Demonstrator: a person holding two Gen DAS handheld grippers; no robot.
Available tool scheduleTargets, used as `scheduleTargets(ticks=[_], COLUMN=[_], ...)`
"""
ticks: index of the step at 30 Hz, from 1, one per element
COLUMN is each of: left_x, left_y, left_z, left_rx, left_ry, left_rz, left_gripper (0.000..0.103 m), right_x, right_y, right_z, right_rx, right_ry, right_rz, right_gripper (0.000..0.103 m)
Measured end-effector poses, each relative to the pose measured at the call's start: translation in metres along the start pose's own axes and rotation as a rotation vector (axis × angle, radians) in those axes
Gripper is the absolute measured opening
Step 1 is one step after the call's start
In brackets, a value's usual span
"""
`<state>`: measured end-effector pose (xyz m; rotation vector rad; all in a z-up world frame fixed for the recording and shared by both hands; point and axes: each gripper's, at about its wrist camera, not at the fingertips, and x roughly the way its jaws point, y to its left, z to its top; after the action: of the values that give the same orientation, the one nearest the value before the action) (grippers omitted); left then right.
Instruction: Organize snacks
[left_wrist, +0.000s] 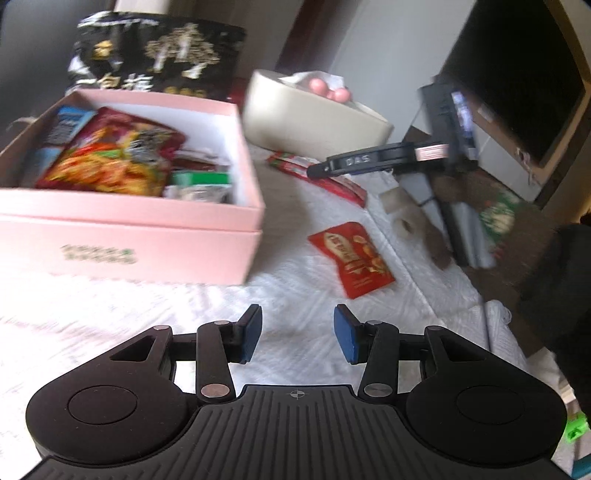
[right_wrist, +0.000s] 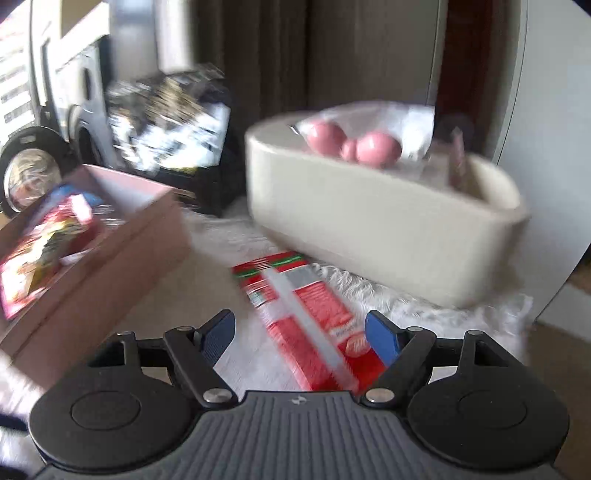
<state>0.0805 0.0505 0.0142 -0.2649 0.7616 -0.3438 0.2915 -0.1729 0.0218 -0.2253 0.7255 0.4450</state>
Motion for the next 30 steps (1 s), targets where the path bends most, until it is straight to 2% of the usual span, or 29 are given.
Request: scheduleTargets(ticks=[2, 4, 6, 8, 11, 14, 16, 20, 23, 25, 28, 30], left_x=[-0.006, -0.010, -0.010, -0.011, -0.016, -0.023, -0.027, -0.038, -0.045, -0.048, -0.050, -0.050], left_y=[0.009, 0.018, 0.025, 0.029, 0.028, 0.024, 0.021, 0.018, 0.014, 0.012, 0.008, 0.006], left_z=[-0.002, -0.004, -0.006, -0.008, -0.010, -0.014, -0.017, -0.023, -0.028, -0.032, -0.039, -0.042], left_rx=[-0.019, -0.046, -0.077, -0.099, -0.109, -0.105, -0.103, -0.103, -0.094, -0.097, -0.102, -0.107], left_ry=[-0.004, -0.012, -0.018, -0.022, -0.037, -0.039, -0.037, -0.033, -0.020, -0.007, 0.009, 0.018], left_rz=[0.001, -0.002, -0.005, 0.001, -0.006, 0.004, 0.011, 0.015, 0.035, 0.046, 0.045, 0.033], left_gripper=[0.048, 0.048, 0.048, 0.048, 0.048, 0.048, 0.048, 0.048, 0.048, 0.048, 0.048, 0.048], right_x=[0.022, 0.028, 0.021, 0.007, -0.022, -0.061, -0.086, -0.115, -0.125, -0.126, -0.141, -0.153], right_y=[-0.006, -0.011, -0.010, -0.005, 0.004, 0.012, 0.022, 0.050, 0.072, 0.086, 0.096, 0.095], right_z=[0.006, 0.005, 0.004, 0.002, 0.005, 0.001, -0.007, -0.035, -0.065, -0.080, -0.090, -0.095], right_rx=[0.006, 0.027, 0.028, 0.001, 0.020, 0.062, 0.094, 0.195, 0.263, 0.257, 0.200, 0.176], right_ry=[0.050, 0.077, 0.091, 0.104, 0.099, 0.058, 0.044, 0.112, 0.167, 0.207, 0.163, 0.111], right_rz=[-0.015, 0.019, 0.029, 0.048, 0.045, 0.052, 0.083, 0.149, 0.270, 0.354, 0.312, 0.268], right_gripper=[0.078, 0.078, 0.068, 0.062, 0.060, 0.056, 0.056, 0.056, 0.058, 0.058, 0.059, 0.065])
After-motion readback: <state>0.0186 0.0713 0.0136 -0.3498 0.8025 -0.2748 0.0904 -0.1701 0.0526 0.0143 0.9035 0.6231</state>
